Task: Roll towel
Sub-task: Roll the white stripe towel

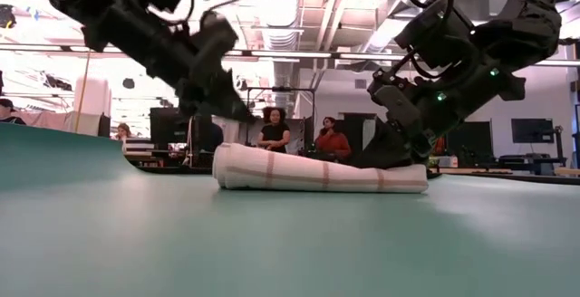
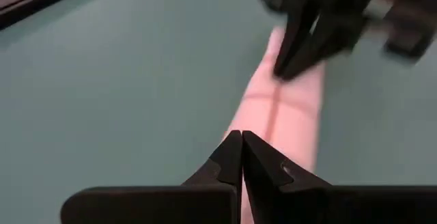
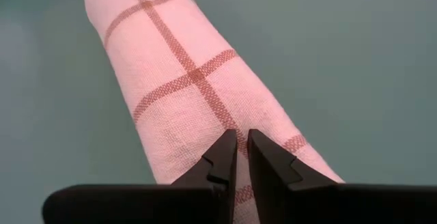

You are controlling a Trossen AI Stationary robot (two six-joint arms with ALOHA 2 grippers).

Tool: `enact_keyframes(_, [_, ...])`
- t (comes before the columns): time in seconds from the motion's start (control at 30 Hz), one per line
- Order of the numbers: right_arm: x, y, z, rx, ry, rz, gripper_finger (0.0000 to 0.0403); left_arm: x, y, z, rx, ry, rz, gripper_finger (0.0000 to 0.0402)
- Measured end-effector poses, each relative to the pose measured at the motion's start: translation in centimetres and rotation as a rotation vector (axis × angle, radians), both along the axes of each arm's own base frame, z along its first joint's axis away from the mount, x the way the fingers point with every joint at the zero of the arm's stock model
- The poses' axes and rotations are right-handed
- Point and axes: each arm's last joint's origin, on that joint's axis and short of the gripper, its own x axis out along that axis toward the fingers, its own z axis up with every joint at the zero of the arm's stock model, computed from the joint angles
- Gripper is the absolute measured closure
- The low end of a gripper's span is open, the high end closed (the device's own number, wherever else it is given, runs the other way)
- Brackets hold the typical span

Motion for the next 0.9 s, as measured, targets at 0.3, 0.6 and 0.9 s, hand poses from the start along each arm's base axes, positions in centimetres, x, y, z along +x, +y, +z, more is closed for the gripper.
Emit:
enact_keyframes(0.3, [0.0,0.0,0.0,-0.026,0.001,0.024,0.034,-0.9,-0.5,-2.4,-0.162,-0.171,-0.135,0.0401])
enact_keyframes(0.6, [0.0,0.0,0.0,-0.025,0.002,0.03,0.034,-0.2,-0.5,-6.6,-0.177,-0.074,-0.113,0.0401])
enact_keyframes(0.9, [-0.7,0.6,-0.6,-0.093,0.074,0.013,0.034,0.0,-0.5,-9.0,-0.195,-0.039,-0.09,0.0401])
